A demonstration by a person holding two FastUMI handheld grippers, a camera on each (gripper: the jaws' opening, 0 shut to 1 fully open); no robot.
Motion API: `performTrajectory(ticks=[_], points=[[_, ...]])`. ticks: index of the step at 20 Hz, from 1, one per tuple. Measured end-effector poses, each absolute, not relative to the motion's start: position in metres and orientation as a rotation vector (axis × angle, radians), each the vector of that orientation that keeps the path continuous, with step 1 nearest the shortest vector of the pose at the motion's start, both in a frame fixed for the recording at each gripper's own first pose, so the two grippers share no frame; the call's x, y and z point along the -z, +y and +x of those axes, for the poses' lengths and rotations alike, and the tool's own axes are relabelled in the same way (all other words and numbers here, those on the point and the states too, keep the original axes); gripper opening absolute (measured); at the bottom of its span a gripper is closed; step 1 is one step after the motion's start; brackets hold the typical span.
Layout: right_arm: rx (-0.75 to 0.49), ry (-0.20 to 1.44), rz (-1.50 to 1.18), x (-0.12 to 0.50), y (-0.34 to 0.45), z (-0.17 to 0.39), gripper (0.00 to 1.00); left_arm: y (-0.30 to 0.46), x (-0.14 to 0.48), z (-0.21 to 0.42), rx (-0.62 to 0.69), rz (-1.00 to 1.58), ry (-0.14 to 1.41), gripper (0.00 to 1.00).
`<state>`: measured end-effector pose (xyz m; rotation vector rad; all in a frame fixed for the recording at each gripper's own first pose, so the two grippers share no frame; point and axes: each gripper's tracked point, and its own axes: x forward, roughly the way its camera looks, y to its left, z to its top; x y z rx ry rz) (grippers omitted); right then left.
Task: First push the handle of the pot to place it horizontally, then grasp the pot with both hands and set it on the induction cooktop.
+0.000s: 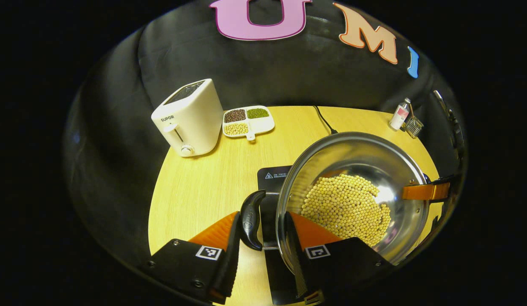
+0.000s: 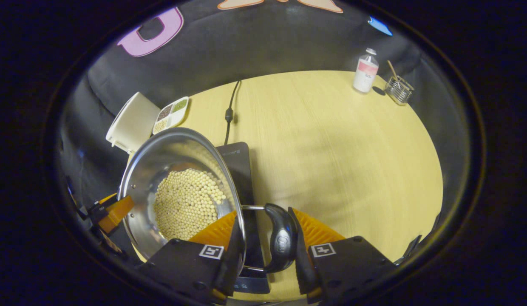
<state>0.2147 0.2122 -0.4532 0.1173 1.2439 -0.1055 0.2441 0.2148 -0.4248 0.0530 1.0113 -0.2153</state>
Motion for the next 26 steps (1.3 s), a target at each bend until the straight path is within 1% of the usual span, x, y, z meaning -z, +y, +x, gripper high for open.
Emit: performTrajectory(ticks=[5, 6, 8, 10, 11, 12, 13, 15, 16, 17, 18, 19, 20, 26], points=[[0.097, 1.248, 0.146, 0.459, 0.213, 0.221, 0.59, 0.218, 0.425, 0.251, 0.207, 0.064, 0.991, 0.57], [0.095, 1.244, 0.152, 0.459, 0.214, 0.223, 0.53, 0.219, 0.426, 0.252, 0.201, 0.066, 0.988, 0.59], [0.092, 1.24, 0.145, 0.461, 0.212, 0.225, 0.53, 0.22, 0.426, 0.252, 0.182, 0.052, 0.979, 0.63], [0.112, 1.213, 0.137, 0.459, 0.208, 0.224, 0.61, 0.217, 0.425, 0.255, 0.177, 0.024, 0.957, 0.65], [0.117, 1.201, 0.144, 0.456, 0.207, 0.224, 0.63, 0.217, 0.421, 0.253, 0.168, 0.009, 0.945, 0.65], [0.118, 1.205, 0.151, 0.455, 0.205, 0.221, 0.7, 0.218, 0.418, 0.253, 0.154, -0.004, 0.931, 0.7], [0.119, 1.206, 0.154, 0.456, 0.204, 0.218, 0.7, 0.217, 0.413, 0.253, 0.147, -0.015, 0.911, 0.69], [0.137, 1.185, 0.148, 0.452, 0.196, 0.217, 0.78, 0.215, 0.402, 0.255, 0.148, -0.014, 0.87, 0.78], [0.142, 1.165, 0.165, 0.448, 0.195, 0.217, 0.89, 0.213, 0.399, 0.254, 0.152, -0.009, 0.86, 0.8], [0.143, 1.155, 0.179, 0.446, 0.195, 0.214, 0.92, 0.213, 0.394, 0.254, 0.15, 0.002, 0.848, 0.81], [0.144, 1.149, 0.179, 0.443, 0.192, 0.211, 0.98, 0.213, 0.389, 0.254, 0.148, 0.005, 0.831, 0.85], [0.139, 1.141, 0.18, 0.44, 0.19, 0.209, 0.96, 0.212, 0.381, 0.252, 0.146, 0.0, 0.815, 0.85], [0.136, 1.131, 0.179, 0.436, 0.189, 0.206, 1.0, 0.211, 0.375, 0.251, 0.146, -0.007, 0.799, 0.85], [0.124, 1.04, 0.233, 0.402, 0.179, 0.194, 0.99, 0.201, 0.347, 0.229, 0.16, -0.042, 0.751, 0.86]])
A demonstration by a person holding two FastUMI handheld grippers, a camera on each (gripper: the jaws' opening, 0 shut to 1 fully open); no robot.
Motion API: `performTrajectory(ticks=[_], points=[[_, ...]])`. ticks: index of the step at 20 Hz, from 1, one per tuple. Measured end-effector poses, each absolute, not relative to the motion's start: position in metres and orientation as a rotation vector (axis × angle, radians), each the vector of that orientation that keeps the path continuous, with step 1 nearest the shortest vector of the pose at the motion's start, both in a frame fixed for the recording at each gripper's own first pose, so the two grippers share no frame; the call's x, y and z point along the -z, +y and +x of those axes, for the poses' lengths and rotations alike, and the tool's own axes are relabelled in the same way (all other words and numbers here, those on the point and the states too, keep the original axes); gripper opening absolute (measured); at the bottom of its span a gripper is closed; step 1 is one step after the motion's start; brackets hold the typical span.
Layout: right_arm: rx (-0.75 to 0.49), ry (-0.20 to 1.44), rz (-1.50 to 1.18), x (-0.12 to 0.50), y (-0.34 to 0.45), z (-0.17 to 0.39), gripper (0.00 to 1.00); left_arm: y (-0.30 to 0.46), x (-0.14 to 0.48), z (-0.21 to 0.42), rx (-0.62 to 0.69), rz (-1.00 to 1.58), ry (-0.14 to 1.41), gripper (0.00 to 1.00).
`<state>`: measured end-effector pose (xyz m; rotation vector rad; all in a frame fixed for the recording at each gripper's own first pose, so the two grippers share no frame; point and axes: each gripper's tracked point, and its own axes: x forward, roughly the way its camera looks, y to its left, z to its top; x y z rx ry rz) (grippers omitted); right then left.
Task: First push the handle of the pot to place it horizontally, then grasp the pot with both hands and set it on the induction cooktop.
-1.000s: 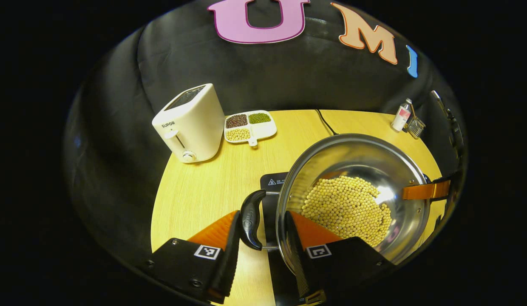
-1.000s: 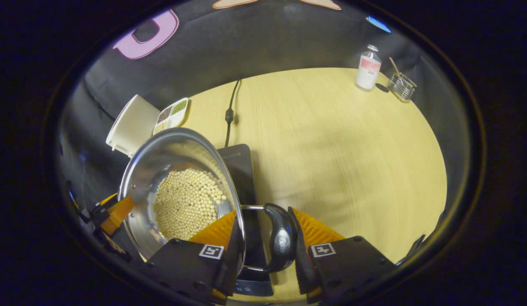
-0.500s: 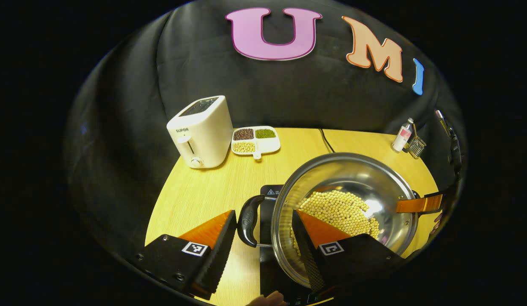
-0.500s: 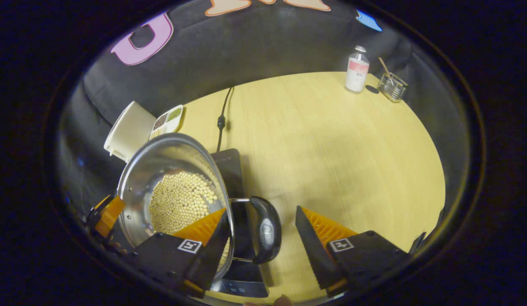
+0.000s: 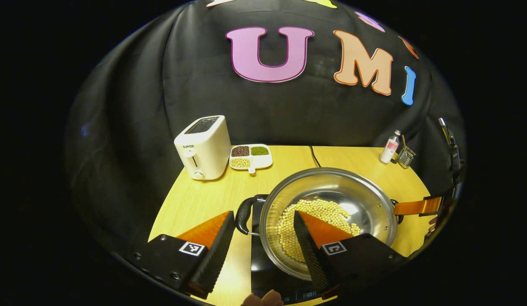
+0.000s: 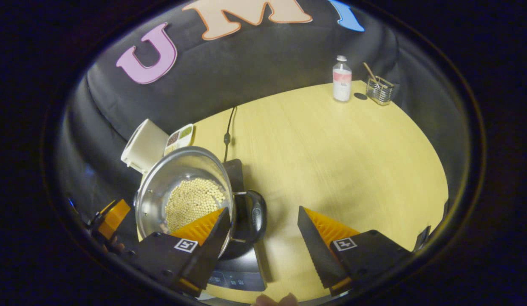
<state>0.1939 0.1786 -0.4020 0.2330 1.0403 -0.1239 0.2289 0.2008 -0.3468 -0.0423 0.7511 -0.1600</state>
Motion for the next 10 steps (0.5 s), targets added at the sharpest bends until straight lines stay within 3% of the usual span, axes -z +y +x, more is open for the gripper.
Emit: performTrajectory(ticks=[2, 3, 10], points=[[0.133, 1.01, 0.25, 0.387, 0.167, 0.187, 0.94, 0.194, 0.334, 0.219, 0.166, -0.051, 0.733, 0.86], [0.131, 0.99, 0.259, 0.381, 0.162, 0.184, 0.98, 0.191, 0.327, 0.213, 0.167, -0.055, 0.719, 0.85], [0.051, 0.86, 0.269, 0.322, 0.097, 0.149, 0.98, 0.154, 0.258, 0.154, 0.101, -0.082, 0.632, 0.88]])
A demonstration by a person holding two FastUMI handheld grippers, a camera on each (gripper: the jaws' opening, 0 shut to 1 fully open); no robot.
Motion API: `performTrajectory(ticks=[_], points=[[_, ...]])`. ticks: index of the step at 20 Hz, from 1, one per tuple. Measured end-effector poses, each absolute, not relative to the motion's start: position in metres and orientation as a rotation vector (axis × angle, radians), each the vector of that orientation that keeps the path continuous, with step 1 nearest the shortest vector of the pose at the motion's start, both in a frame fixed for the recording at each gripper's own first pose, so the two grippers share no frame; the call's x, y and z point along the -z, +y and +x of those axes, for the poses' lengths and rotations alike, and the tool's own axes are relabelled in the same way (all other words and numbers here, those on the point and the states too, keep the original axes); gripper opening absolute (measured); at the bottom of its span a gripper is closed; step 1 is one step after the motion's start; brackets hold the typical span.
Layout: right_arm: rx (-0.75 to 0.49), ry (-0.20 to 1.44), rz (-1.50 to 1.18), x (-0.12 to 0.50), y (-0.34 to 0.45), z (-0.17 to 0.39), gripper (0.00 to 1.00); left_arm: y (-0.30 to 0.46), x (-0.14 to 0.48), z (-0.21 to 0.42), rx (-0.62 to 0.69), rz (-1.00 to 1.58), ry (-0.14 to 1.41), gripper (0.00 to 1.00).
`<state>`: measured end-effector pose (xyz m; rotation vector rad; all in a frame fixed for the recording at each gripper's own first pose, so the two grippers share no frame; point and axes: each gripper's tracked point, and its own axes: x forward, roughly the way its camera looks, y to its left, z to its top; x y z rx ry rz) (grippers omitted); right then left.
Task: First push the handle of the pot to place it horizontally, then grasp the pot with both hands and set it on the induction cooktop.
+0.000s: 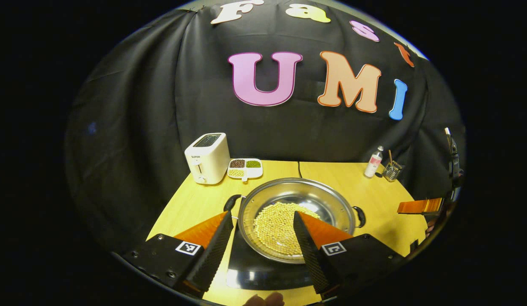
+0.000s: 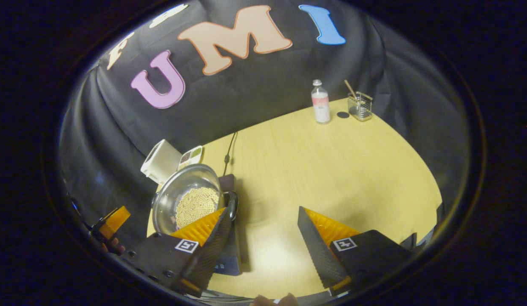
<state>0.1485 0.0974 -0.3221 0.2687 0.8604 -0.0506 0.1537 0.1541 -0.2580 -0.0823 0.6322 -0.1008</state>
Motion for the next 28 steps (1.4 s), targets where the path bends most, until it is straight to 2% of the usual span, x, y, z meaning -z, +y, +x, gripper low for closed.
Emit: performTrajectory(ticks=[1, 7, 9, 10, 11, 14, 15, 17, 18, 19, 20, 21, 23, 25, 28], points=[[0.042, 0.835, 0.263, 0.312, 0.084, 0.143, 0.94, 0.145, 0.248, 0.144, 0.086, -0.097, 0.621, 0.88], [-0.03, 0.6, 0.217, 0.245, 0.027, 0.121, 0.93, 0.093, 0.166, 0.082, -0.004, -0.134, 0.464, 0.88], [-0.05, 0.511, 0.203, 0.221, 0.017, 0.116, 0.93, 0.076, 0.139, 0.066, 0.002, -0.119, 0.388, 0.87], [-0.059, 0.463, 0.205, 0.205, 0.014, 0.114, 0.92, 0.067, 0.131, 0.06, 0.013, -0.101, 0.374, 0.82], [-0.066, 0.402, 0.206, 0.188, 0.012, 0.115, 0.93, 0.058, 0.127, 0.054, 0.023, -0.079, 0.37, 0.87], [-0.059, 0.252, 0.154, 0.143, 0.002, 0.114, 0.92, 0.028, 0.099, 0.051, 0.072, -0.04, 0.313, 0.87], [-0.067, 0.226, 0.124, 0.133, 0.002, 0.108, 0.92, 0.021, 0.091, 0.051, 0.085, -0.04, 0.296, 0.83], [-0.074, 0.18, 0.076, 0.114, 0.005, 0.101, 0.92, 0.007, 0.077, 0.054, 0.109, -0.064, 0.261, 0.91], [-0.063, 0.154, 0.058, 0.104, 0.004, 0.099, 0.92, 0.005, 0.07, 0.055, 0.117, -0.079, 0.242, 0.84], [-0.052, 0.127, 0.045, 0.093, 0.004, 0.096, 0.92, 0.008, 0.062, 0.055, 0.121, -0.087, 0.217, 0.91], [-0.036, 0.104, 0.027, 0.081, 0.007, 0.092, 0.97, 0.014, 0.055, 0.056, 0.123, -0.085, 0.195, 0.87], [-0.026, 0.091, 0.006, 0.071, 0.014, 0.086, 0.97, 0.021, 0.05, 0.057, 0.122, -0.072, 0.184, 0.83], [-0.035, 0.046, -0.032, 0.047, 0.036, 0.076, 0.97, 0.034, 0.037, 0.053, 0.134, -0.044, 0.131, 0.86], [-0.026, 0.005, -0.078, 0.034, 0.047, 0.073, 0.97, 0.042, 0.035, 0.052, 0.152, -0.015, 0.118, 0.82], [-0.011, 0.0, -0.066, 0.026, 0.069, 0.059, 0.93, 0.042, 0.043, 0.045, 0.174, -0.047, 0.131, 0.82]])
